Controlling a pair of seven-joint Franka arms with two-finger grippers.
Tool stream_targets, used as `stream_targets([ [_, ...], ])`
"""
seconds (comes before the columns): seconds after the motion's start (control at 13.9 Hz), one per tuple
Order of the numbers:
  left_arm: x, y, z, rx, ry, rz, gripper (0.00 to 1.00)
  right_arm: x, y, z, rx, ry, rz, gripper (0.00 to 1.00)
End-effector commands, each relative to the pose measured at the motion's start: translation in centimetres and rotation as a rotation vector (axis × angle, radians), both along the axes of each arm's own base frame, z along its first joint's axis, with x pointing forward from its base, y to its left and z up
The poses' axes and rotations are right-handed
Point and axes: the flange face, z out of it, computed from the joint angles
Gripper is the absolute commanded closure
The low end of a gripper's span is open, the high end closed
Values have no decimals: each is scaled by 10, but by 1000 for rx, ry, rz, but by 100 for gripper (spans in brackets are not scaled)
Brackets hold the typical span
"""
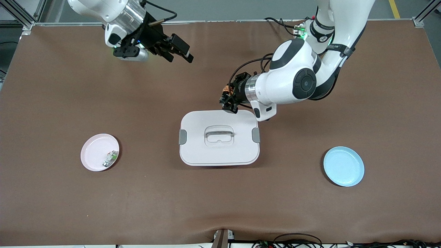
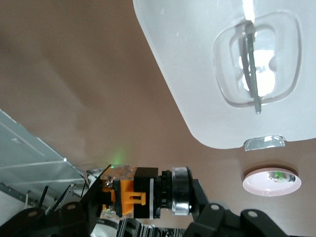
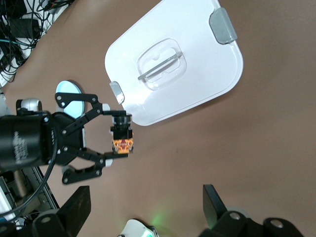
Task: Transfer orange switch to right arm and place
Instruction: 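Close the right gripper on the switch held by the left gripper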
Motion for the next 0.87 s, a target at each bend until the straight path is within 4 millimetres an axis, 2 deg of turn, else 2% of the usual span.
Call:
stream_targets([
  [0.0,-6,-14,15,-37,39,6,100,-1,20,-36,19,-5,-20,0],
  [0.14,-14,-24,15,-32,51,2,100,-1,32,-61,32,7,-44,0],
  [0.29,-18,-29,14,-28,58,0,100,4,37,-75,66,62,-72,0],
  [0.43,-21,-33,15,-29,57,-5,100,5,41,-84,62,67,-74,0],
  [0.79,-23,-36,14,-30,54,-6,100,2,71,-105,80,46,-103,0],
])
